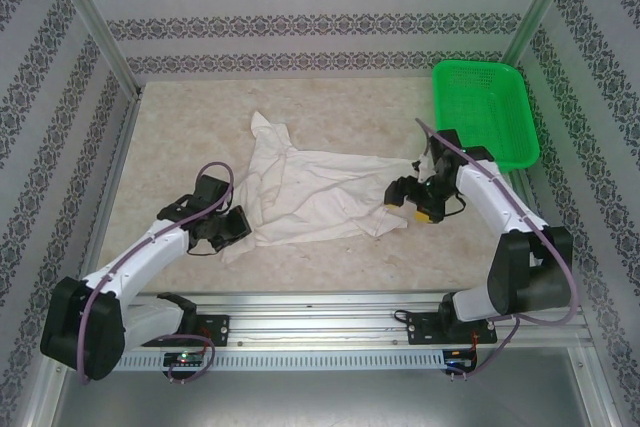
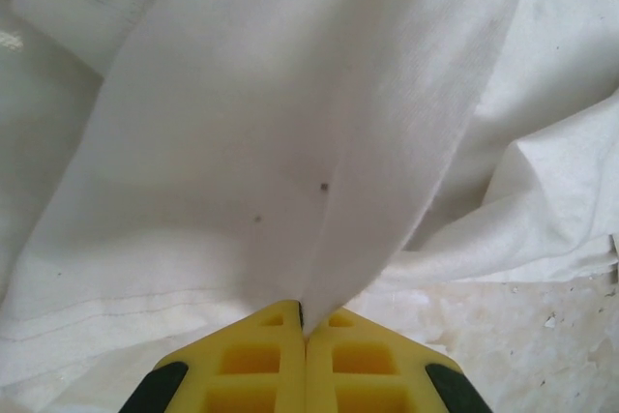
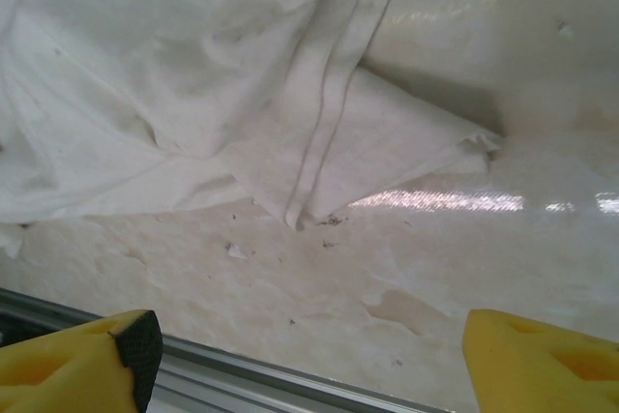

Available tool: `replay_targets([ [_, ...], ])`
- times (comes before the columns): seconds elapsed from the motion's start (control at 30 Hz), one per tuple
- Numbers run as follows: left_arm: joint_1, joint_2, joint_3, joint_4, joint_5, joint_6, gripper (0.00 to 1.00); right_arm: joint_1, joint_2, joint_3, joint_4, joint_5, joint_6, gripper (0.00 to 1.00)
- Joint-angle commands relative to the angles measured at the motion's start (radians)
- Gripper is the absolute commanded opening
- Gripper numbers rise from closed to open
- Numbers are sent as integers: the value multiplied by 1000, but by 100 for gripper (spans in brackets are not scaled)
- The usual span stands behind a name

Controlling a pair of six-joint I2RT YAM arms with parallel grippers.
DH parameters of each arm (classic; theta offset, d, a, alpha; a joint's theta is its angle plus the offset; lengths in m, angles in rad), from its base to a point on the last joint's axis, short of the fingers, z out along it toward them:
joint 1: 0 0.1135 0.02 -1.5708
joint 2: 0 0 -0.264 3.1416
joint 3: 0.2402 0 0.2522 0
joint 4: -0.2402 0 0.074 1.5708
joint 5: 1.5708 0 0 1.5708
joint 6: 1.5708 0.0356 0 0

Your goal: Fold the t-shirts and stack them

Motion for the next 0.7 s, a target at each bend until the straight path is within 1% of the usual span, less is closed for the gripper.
replay_targets([
  [0.0,-6,-14,85,7,16,9,0,5,13,-16,14,108,34,79],
  [0.13,-6,-51,185,-70,-3,26,0,-126,8,-28,116,95,100,78],
  [0.2,-7,-68,230,-105,-21,33,0,-153,36,2,142,83,101,77],
  [0.27,0,-92,275,-121,-46,33,0,-154,94,59,116,77,77,76],
  [0.37,17,-107,355,-153,-73,40,0,-152,131,75,108,30,53,71],
  [0.43,28,-107,412,-175,-94,53,0,-131,131,52,92,-3,31,70],
  [0.53,41,-106,482,-193,-111,67,0,-78,99,-24,79,1,14,67],
  [0.67,50,-104,502,-200,-104,75,0,-50,54,-134,125,4,38,62],
])
